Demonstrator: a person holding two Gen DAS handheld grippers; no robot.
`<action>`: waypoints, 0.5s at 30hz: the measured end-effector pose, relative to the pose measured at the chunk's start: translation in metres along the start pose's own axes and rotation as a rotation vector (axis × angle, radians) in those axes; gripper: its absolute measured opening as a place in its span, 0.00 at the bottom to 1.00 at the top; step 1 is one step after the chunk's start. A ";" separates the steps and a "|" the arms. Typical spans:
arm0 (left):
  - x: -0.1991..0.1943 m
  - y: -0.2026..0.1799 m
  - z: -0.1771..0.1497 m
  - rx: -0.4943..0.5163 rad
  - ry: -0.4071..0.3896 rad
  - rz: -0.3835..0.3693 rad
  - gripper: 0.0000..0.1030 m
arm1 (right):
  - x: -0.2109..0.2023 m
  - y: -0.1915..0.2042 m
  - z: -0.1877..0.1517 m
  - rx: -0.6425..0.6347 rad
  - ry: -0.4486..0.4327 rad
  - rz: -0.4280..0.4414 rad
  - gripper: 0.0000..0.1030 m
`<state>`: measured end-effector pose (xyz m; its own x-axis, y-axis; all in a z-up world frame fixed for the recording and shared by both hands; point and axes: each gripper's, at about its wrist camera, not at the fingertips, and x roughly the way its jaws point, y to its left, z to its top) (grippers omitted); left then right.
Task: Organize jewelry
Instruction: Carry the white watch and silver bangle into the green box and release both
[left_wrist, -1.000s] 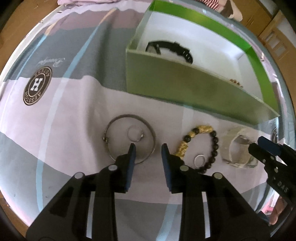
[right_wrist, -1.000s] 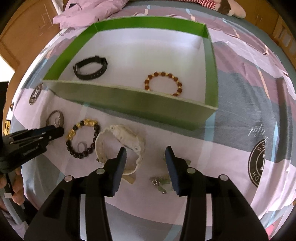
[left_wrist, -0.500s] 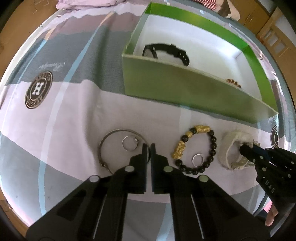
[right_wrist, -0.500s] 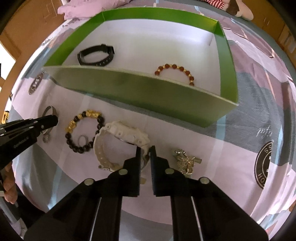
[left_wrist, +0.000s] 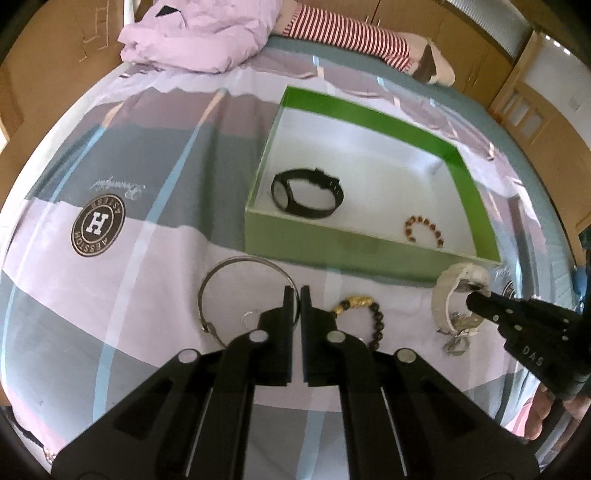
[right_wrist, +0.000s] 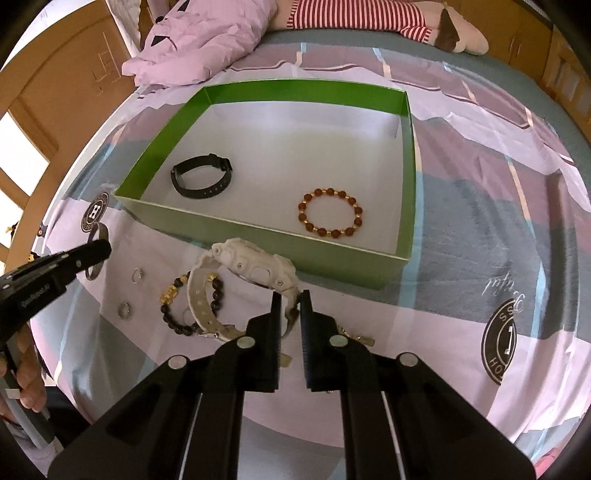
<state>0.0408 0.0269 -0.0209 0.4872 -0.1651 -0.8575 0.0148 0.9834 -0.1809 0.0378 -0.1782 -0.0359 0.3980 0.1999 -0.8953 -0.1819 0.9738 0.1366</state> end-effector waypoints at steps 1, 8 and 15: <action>-0.002 -0.001 0.003 0.000 -0.007 0.005 0.02 | 0.001 0.000 0.000 -0.003 0.004 -0.001 0.09; -0.006 -0.011 0.008 0.002 -0.044 0.030 0.03 | 0.017 0.004 -0.005 -0.016 0.043 -0.024 0.09; -0.012 -0.003 0.009 0.005 -0.066 0.060 0.03 | 0.016 0.013 0.000 -0.021 0.011 -0.006 0.09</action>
<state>0.0433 0.0267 -0.0059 0.5438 -0.1007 -0.8331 -0.0116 0.9918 -0.1275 0.0420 -0.1619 -0.0483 0.3894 0.1925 -0.9007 -0.1984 0.9725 0.1221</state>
